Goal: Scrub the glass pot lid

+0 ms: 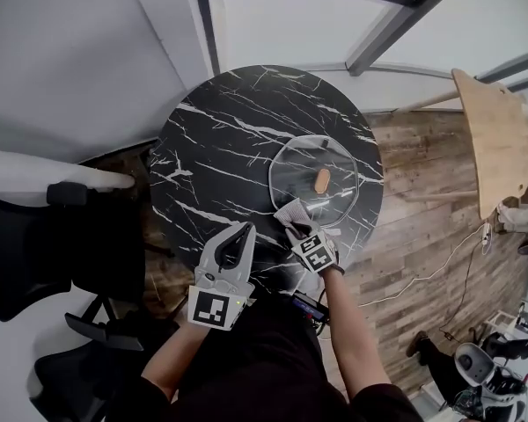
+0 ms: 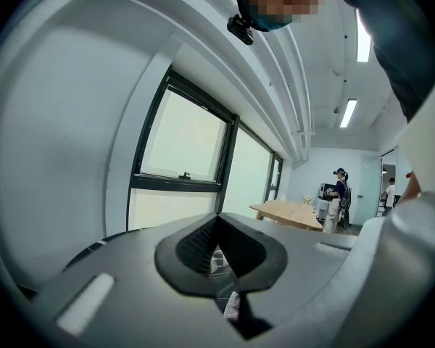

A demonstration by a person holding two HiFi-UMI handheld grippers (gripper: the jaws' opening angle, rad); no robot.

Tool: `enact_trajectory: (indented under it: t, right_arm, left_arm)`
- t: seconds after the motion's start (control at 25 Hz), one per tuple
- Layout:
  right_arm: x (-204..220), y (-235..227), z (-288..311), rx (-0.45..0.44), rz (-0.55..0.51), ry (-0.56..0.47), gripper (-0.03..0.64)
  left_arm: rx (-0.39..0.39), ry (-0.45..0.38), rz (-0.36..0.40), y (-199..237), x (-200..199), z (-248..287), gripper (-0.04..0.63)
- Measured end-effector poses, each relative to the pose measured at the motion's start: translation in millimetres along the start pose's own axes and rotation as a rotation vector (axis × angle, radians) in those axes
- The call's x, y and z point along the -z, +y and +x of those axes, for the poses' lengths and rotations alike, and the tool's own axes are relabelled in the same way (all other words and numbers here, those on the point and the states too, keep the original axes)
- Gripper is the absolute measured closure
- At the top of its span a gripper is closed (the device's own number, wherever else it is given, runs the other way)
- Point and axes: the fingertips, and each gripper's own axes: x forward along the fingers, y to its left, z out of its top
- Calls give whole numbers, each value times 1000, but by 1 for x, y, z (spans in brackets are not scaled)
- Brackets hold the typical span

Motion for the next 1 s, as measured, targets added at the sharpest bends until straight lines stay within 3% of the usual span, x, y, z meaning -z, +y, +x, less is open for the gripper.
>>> enact_trajectory:
  t: [0.36,0.6,0.8,1.0]
  right_arm:
    - [5,26,0,-151,-74,54,552]
    - [4,41,-8,-245,-80,27,552]
    - [-22,44,-42,-313,-10,-128,554]
    - [-50,28,-93,-243,46,-337,554]
  left_arm:
    - [-11,25,-7,1,7,-2,593]
    - [-58,11,-41,12,6,-1,592]
    - [-56,-2,-12,10,3,7,592]
    - [-67,-18,-15,1,-6,17,592]
